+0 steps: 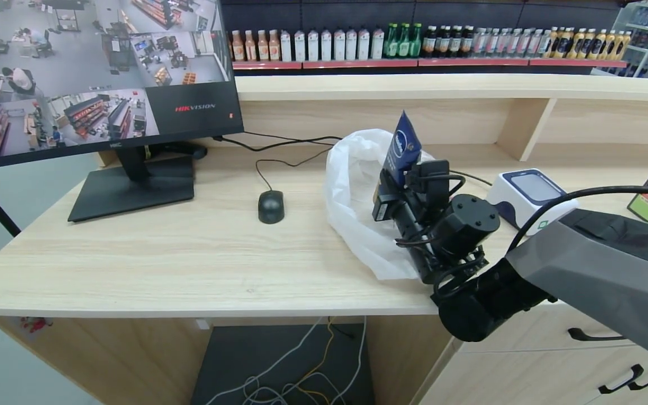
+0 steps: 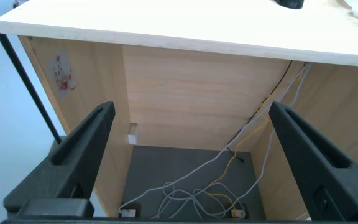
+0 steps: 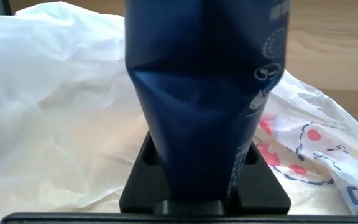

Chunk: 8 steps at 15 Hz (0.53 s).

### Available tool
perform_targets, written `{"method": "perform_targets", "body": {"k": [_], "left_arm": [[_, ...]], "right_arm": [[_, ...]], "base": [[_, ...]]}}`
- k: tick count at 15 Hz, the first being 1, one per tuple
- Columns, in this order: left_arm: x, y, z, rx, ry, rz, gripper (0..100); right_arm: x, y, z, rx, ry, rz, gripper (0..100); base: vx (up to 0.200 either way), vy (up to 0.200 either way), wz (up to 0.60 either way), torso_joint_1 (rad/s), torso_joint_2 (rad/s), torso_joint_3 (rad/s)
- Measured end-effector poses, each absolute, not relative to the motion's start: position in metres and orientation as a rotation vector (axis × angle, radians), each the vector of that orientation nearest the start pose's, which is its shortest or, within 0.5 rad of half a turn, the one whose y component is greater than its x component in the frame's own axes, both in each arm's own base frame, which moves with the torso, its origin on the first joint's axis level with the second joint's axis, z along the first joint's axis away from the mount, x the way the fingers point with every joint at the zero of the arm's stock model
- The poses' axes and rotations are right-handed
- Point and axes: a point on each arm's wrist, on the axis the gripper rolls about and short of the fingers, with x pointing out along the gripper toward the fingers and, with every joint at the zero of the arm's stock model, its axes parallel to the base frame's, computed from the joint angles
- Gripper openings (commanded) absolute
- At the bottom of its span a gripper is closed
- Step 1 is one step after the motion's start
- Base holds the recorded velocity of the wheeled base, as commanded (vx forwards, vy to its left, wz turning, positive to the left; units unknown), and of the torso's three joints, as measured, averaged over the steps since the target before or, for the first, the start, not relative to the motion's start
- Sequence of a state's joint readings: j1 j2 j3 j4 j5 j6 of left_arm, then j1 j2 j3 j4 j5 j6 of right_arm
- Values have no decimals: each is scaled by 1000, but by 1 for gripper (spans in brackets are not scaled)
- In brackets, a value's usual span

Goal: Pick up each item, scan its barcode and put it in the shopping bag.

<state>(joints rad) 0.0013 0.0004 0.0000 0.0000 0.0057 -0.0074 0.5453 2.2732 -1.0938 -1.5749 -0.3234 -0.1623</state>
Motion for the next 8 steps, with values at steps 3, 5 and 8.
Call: {"method": "perform_targets", "body": {"k": [3, 5, 8], "left_arm": [[-23, 0, 75, -6, 0, 7, 100], [-23, 0, 75, -6, 0, 7, 100], [-23, 0, 75, -6, 0, 7, 100]], "right_arm": [[367, 214, 131, 4, -366, 190, 0], [368, 215, 129, 2, -362, 190, 0], [368, 215, 128, 1, -360, 190, 0]], "base": [[0, 0, 0, 0, 0, 0], [0, 0, 0, 0, 0, 0], [0, 0, 0, 0, 0, 0]]}}
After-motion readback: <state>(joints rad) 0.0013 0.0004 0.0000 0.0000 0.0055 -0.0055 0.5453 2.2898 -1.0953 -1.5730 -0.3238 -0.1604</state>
